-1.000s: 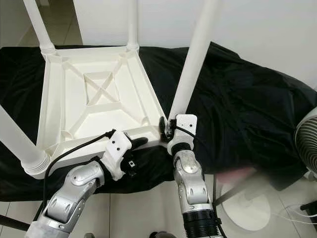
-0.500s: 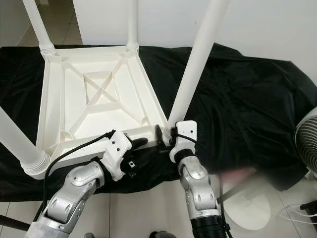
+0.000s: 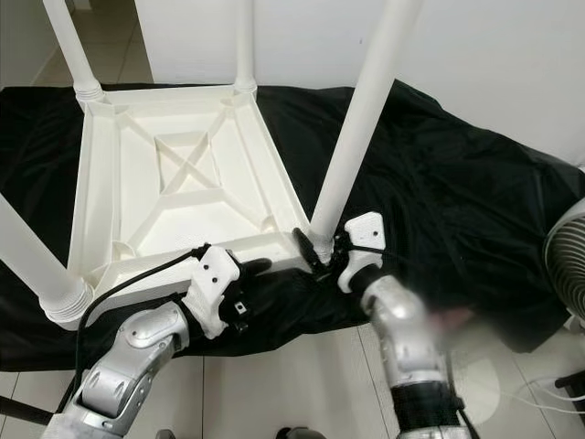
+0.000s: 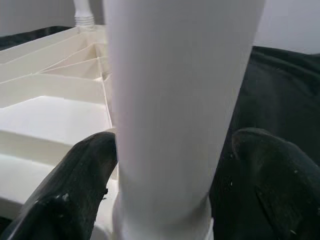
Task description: Building children table
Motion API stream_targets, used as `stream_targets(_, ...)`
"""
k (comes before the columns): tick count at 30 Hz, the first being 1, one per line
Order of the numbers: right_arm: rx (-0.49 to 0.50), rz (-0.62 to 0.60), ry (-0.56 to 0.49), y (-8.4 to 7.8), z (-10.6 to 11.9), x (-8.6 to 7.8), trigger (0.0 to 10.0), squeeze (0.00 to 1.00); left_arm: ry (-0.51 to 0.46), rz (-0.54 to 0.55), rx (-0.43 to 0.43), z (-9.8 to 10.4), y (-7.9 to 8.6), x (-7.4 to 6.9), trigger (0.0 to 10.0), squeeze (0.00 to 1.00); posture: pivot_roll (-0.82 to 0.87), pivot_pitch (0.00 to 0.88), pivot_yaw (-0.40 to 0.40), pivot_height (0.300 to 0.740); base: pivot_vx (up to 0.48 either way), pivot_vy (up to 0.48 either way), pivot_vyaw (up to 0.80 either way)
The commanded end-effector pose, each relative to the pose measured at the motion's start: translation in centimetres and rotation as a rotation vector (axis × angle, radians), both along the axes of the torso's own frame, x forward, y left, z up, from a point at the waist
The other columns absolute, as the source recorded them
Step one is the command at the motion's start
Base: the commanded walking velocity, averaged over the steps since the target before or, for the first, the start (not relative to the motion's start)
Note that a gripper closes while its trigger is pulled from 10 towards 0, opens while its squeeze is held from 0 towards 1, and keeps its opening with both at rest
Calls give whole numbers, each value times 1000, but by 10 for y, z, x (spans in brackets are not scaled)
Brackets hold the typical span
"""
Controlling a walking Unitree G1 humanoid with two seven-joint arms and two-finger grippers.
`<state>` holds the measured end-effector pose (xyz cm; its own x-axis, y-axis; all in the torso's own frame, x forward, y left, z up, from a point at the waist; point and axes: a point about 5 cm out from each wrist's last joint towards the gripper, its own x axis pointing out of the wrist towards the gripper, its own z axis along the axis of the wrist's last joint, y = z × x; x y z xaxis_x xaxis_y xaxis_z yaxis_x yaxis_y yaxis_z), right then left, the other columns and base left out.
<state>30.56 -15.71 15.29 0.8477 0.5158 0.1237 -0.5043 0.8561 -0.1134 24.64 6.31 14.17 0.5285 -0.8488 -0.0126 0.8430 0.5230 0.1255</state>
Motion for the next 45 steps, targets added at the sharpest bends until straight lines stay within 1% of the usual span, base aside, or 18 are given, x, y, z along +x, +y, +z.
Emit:
stream_targets(1, -37, 74, 12, 1, -4, 3, 10000, 0, 10, -45, 3, -1, -4, -5, 10000, 0, -59, 85, -53, 740, 0, 0, 0)
stream_targets(3, -45, 85, 12, 1, -4, 4, 10000, 0, 10, -46, 3, -1, -4, -5, 10000, 0, -59, 85, -53, 740, 0, 0, 0)
stream_targets(4, -70, 104, 17, 1, -6, 7, 8392, 0, 8, -48, 4, -1, -5, -5, 10000, 0, -58, 84, -52, 740, 0, 0, 0)
stream_targets(9, -114, 137, 29, 3, -9, 13, 8000, 0, 4, -53, 6, 0, -7, -5, 10000, 0, -54, 82, -50, 740, 0, 0, 0)
stream_targets(11, -111, 143, 32, 4, -10, 17, 1804, 0, -7, -50, 13, 0, -8, -5, 10000, 0, -52, 80, -53, 740, 0, 0, 0)
stream_targets(14, -109, 144, 34, 5, -11, 18, 1804, 0, -14, -47, 18, -1, -8, -4, 10000, 0, -52, 80, -53, 740, 0, 0, 0)
stream_targets(15, -108, 149, 37, 5, -13, 20, 0, 0, -17, -44, 18, 0, -7, -4, 10000, 0, -47, 79, -55, 740, 0, 0, 0)
stream_targets(21, -73, 157, 51, 2, -19, 19, 0, 0, -18, -33, 14, 1, -6, -2, 10000, 0, -41, 80, -62, 740, 0, 0, 0)
stream_targets(22, -65, 153, 54, 2, -20, 18, 1569, 0, -18, -32, 14, 1, -7, -3, 10000, 0, -41, 80, -64, 740, 0, 0, 0)
stream_targets(23, -65, 153, 54, 2, -20, 18, 1569, 0, -18, -32, 14, 1, -7, -3, 10000, 0, -41, 80, -64, 740, 0, 0, 0)
stream_targets(24, -49, 144, 58, 2, -21, 16, 10000, 0, -19, -32, 12, 0, -7, -3, 10000, 0, -41, 81, -65, 740, 0, 0, 0)
stream_targets(29, 32, 87, 72, 4, -22, 7, 10000, 0, -22, -14, -5, 1, -7, -3, 10000, 0, -43, 86, -71, 740, 0, 0, 0)
stream_targets(36, 66, -23, 40, 9, -20, 0, 10000, 0, -25, -10, -3, 1, -7, -3, 10000, 0, -44, 88, -71, 740, 0, 0, 0)
stream_targets(40, 88, -221, 19, 11, -20, -8, 10000, 0, -25, -13, 1, 1, -7, -3, 10000, 0, -48, 87, -68, 740, 0, 0, 0)
stream_targets(41, 88, -221, 19, 11, -20, -8, 10000, 0, -25, -13, 1, 1, -7, -3, 10000, 0, -48, 87, -68, 740, 0, 0, 0)
stream_targets(42, 82, -312, 37, 11, -22, -11, 10000, 0, -25, -16, 3, 0, -6, -4, 10000, 0, -50, 87, -67, 740, 0, 0, 0)
stream_targets(44, 78, -327, 42, 11, -22, -12, 10000, 0, -25, -17, 3, 0, -6, -4, 10000, 0, -50, 87, -67, 740, 0, 0, 0)
stream_targets(45, 92, -381, 50, 12, -23, -13, 10000, 0, -24, -19, 3, 0, -7, -4, 10000, 0, -52, 85, -67, 740, 0, 0, 0)
